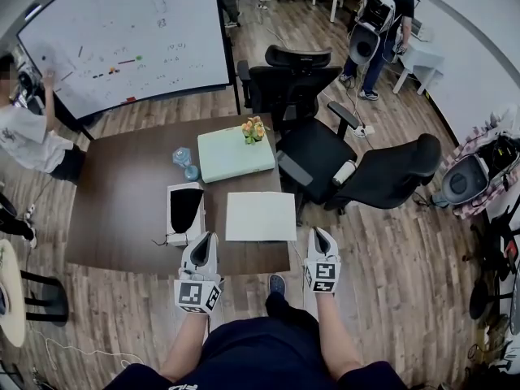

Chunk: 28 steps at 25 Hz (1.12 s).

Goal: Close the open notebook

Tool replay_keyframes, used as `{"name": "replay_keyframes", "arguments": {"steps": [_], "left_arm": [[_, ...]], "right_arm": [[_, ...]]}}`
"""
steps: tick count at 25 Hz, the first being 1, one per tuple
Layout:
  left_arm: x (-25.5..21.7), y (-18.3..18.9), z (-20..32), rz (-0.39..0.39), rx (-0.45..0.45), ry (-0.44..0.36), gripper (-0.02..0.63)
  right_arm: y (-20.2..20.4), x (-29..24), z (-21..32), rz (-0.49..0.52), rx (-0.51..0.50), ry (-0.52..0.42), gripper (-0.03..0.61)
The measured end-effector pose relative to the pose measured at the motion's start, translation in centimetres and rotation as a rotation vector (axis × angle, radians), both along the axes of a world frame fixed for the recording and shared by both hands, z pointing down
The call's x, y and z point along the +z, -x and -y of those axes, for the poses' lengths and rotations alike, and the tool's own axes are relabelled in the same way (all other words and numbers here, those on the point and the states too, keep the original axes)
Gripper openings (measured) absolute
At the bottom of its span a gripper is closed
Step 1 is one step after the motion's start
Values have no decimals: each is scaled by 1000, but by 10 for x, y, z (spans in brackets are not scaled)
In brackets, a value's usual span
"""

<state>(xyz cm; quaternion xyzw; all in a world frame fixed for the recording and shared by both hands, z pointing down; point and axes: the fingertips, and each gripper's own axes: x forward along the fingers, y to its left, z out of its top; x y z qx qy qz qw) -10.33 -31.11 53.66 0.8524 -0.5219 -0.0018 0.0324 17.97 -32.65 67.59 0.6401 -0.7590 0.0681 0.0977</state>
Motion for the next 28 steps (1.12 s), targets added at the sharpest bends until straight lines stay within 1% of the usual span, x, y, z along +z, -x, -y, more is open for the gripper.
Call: {"name": "replay_keyframes", "arguments": {"steps": [4, 7, 10, 14, 20, 28], "left_arm": [[-2, 0, 5, 3, -13, -11, -8], [-3, 1, 9, 9, -25, -14, -8], [-2, 1, 13, 16, -35, -9, -8], [1, 1, 20, 20, -48, -3, -8], [3, -2, 29, 29, -58, -4, -6], [5, -7, 39, 29, -64, -5, -6]], "right_arm": [[-13, 67, 9, -26, -8, 106, 8], [-12, 110, 14, -70, -53, 175, 8], [-8, 145, 17, -75, -87, 237, 8], [-4, 174, 23, -67, -106, 284, 8], [-4, 220, 23, -75, -125, 384, 8], [0, 260, 17, -85, -151, 524, 8]]}}
